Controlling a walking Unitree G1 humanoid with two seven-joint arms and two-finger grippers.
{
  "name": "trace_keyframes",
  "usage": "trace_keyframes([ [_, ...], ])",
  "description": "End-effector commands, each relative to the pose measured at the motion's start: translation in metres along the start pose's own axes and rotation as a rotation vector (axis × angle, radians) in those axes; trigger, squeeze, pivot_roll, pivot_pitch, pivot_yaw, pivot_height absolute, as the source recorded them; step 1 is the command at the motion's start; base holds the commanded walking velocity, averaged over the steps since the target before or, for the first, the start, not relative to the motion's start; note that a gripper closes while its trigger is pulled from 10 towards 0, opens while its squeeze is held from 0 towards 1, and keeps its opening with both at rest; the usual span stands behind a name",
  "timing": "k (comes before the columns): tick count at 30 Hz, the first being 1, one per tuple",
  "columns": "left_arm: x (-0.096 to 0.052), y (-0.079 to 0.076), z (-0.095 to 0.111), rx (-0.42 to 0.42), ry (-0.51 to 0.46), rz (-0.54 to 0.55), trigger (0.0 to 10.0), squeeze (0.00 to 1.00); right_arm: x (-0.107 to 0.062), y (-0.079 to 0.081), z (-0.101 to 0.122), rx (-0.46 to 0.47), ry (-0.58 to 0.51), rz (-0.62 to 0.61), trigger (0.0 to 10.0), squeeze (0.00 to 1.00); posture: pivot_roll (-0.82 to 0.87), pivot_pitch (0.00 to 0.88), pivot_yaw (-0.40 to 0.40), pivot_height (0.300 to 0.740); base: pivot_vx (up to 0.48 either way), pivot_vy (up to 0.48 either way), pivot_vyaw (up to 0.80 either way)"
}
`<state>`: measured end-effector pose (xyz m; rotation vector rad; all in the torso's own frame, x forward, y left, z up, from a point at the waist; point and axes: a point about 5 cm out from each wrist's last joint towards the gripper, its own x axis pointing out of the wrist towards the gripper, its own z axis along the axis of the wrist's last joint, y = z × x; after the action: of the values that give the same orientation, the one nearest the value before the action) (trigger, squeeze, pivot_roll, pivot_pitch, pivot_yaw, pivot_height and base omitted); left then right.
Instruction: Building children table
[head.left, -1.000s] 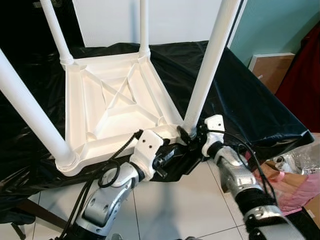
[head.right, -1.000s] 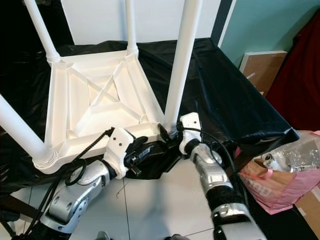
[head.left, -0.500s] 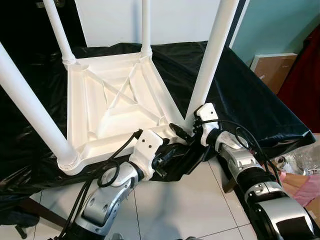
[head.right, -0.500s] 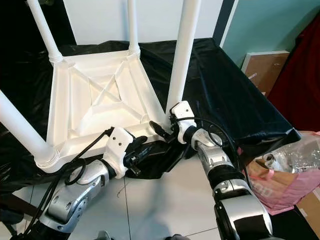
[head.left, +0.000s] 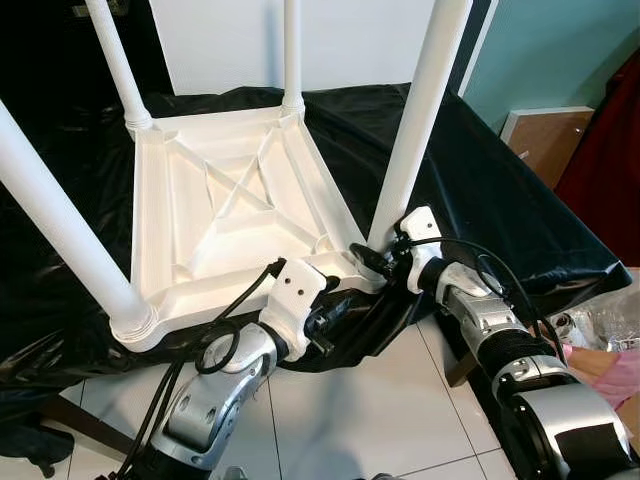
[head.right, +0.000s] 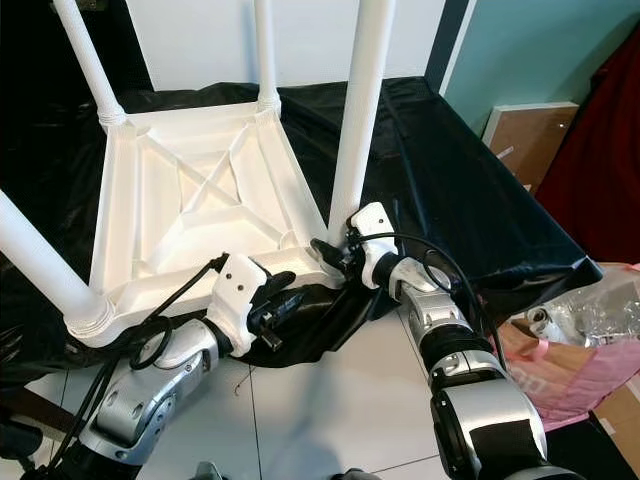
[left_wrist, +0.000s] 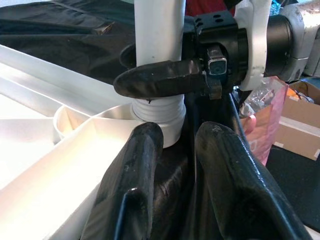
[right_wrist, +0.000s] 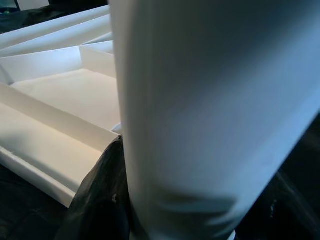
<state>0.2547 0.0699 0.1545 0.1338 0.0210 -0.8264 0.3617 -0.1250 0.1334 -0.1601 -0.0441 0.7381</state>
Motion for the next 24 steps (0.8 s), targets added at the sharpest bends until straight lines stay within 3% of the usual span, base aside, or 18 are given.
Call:
trace_keyframes([
  [1, 0.001, -0.002, -0.003, -0.008, 0.017, -0.034, 10.0, 0.00, -0.006, 0.004, -0.018, 0.040, 0.066, -0.018, 10.0, 0.00, 0.02, 0.080, -0.058, 0.740, 0.000, 0.000, 0.00],
  [6, 0.001, -0.003, -0.003, -0.006, 0.018, -0.034, 10.0, 0.00, -0.006, 0.003, -0.021, 0.054, 0.082, -0.107, 10.0, 0.00, 0.02, 0.085, -0.059, 0.740, 0.000, 0.000, 0.00],
  [12, 0.000, -0.004, -0.005, -0.030, 0.016, -0.035, 10.0, 0.00, -0.006, 0.005, -0.029, 0.136, 0.101, -0.285, 10.0, 0.00, 0.01, 0.090, -0.062, 0.740, 0.000, 0.000, 0.00],
  [15, 0.000, -0.004, -0.005, -0.045, 0.014, -0.036, 10.0, 0.00, -0.006, 0.006, -0.030, 0.145, 0.099, -0.308, 10.0, 0.00, 0.01, 0.090, -0.062, 0.740, 0.000, 0.000, 0.00],
  [16, 0.000, -0.004, -0.006, -0.062, 0.013, -0.032, 10.0, 1.00, -0.006, 0.009, -0.032, 0.157, 0.097, -0.330, 10.0, 0.00, 0.01, 0.090, -0.062, 0.740, 0.000, 0.000, 0.00],
  [23, -0.001, -0.001, -0.006, -0.049, 0.019, -0.011, 10.0, 1.00, -0.007, 0.020, -0.034, 0.213, 0.071, -0.419, 10.0, 0.00, 0.01, 0.089, -0.066, 0.740, 0.000, 0.000, 0.00],
  [24, -0.001, 0.000, -0.006, -0.036, 0.021, -0.003, 10.0, 0.00, -0.006, 0.025, -0.034, 0.235, 0.057, -0.466, 10.0, 0.00, 0.01, 0.088, -0.072, 0.740, 0.000, 0.000, 0.00],
])
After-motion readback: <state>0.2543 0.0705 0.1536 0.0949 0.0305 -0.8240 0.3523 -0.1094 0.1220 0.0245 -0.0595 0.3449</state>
